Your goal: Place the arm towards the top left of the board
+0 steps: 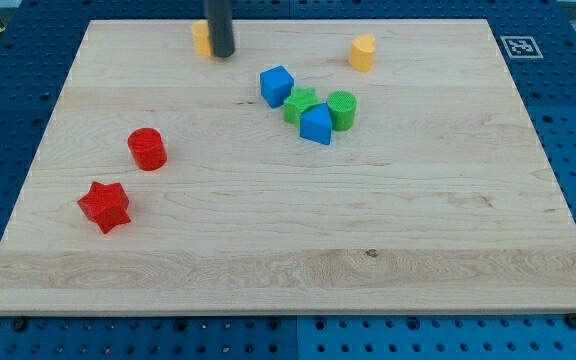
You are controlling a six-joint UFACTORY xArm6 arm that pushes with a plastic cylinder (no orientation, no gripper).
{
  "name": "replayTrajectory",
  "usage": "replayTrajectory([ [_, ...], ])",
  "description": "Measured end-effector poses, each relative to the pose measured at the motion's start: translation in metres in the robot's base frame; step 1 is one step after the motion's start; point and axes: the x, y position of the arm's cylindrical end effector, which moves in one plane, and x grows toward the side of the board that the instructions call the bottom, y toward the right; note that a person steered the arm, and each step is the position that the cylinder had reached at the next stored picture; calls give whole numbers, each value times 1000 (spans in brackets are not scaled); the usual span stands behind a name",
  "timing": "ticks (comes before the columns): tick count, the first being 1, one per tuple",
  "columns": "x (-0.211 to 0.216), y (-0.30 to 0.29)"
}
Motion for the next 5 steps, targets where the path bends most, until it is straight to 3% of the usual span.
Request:
replayTrajectory([
  [1, -14, -3],
  [2, -73, 5],
  [5, -80, 16],
])
